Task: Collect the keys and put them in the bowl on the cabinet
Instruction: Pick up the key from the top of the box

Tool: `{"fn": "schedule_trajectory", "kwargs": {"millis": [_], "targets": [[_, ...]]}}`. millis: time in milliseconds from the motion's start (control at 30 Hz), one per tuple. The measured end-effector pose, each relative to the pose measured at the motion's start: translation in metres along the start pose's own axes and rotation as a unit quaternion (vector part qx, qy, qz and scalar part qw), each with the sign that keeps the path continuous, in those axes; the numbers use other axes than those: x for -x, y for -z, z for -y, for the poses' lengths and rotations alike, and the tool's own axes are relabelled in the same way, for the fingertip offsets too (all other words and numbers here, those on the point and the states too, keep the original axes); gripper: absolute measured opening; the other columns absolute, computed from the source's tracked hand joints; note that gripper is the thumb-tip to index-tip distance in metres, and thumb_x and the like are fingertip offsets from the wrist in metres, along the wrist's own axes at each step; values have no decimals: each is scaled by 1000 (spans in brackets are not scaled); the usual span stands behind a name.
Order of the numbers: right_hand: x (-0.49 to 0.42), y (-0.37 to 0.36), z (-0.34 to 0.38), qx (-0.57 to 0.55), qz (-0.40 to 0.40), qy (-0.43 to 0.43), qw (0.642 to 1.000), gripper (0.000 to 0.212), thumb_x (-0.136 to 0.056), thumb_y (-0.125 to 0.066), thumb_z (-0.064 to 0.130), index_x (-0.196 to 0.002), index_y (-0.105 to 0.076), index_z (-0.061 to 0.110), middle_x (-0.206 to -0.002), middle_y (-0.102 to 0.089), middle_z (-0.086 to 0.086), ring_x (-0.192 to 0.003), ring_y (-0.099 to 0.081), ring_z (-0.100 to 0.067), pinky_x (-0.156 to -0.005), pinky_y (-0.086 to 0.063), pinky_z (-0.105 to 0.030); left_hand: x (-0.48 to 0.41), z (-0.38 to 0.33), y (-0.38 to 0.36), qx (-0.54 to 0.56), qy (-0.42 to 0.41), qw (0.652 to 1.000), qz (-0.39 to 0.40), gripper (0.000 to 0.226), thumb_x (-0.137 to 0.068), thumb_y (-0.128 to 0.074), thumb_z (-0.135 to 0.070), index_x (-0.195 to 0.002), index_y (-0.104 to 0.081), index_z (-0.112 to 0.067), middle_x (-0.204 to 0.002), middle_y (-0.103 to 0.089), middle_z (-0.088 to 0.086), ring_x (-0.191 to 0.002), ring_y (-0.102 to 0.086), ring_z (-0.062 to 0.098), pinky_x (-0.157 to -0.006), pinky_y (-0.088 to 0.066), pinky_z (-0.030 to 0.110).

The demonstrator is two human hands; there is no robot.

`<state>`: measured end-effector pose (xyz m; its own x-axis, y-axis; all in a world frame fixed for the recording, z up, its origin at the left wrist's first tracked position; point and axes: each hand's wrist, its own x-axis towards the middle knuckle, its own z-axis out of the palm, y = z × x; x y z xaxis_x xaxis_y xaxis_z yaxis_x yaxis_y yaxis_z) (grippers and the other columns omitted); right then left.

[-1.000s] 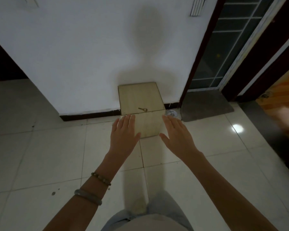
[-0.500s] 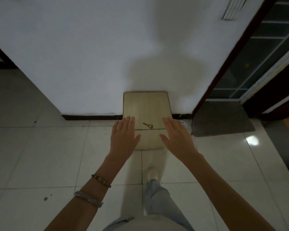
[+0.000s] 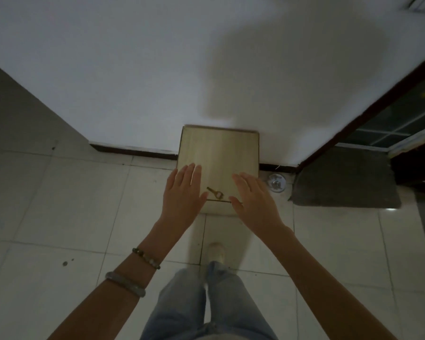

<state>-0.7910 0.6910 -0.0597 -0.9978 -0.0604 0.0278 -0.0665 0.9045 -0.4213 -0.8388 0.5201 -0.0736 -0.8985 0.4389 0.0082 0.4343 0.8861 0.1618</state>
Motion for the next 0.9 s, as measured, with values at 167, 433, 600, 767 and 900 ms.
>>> {"fn": "schedule_trajectory", "kwargs": {"millis": [167, 433, 600, 767, 900], "targets": [[-20, -12, -16, -18, 7, -7, 1000, 39, -84, -60, 9, -119, -49, -3, -114, -56, -27, -103, -54, -39, -85, -47, -45, -4, 12, -16, -2, 25, 1000, 13, 64, -74, -74, -24, -125, -46, 4, -124, -57, 25, -115, -53, 37, -101, -36, 51], [-37, -31, -27, -13, 2, -11, 1000, 37, -83, -62, 9, -115, -52, -4, -108, -58, -27, -97, -55, -39, -82, -49, -46, -11, 21, -35, 3, 12, 999, 43, 63, -78, -70, -25, -128, -43, 3, -128, -54, 24, -119, -50, 36, -104, -32, 49], [-42, -60, -35, -9, 4, -7, 1000, 30, -82, -62, 7, -109, -55, -5, -100, -60, -26, -88, -57, -36, -74, -52, -42, -15, 38, -56, -4, 11, 999, 51, 63, -79, -69, -26, -129, -42, 2, -129, -53, 24, -120, -49, 36, -105, -31, 50], [-41, -107, -56, -32, 2, -33, 999, 32, -79, -66, 10, -107, -56, -3, -98, -59, -24, -88, -56, -36, -72, -50, -40, -10, 49, -100, 4, 10, 998, 68, 62, -80, -68, -27, -129, -41, 2, -130, -52, 24, -121, -49, 36, -105, -32, 50], [-45, -158, -80, -34, 4, -33, 999, 31, -74, -70, 8, -101, -58, -1, -94, -59, -23, -83, -57, -35, -71, -45, -34, -10, 59, -149, -1, -18, 997, 76, 61, -82, -66, -27, -130, -41, 2, -130, -52, 25, -120, -49, 37, -104, -33, 51]]}}
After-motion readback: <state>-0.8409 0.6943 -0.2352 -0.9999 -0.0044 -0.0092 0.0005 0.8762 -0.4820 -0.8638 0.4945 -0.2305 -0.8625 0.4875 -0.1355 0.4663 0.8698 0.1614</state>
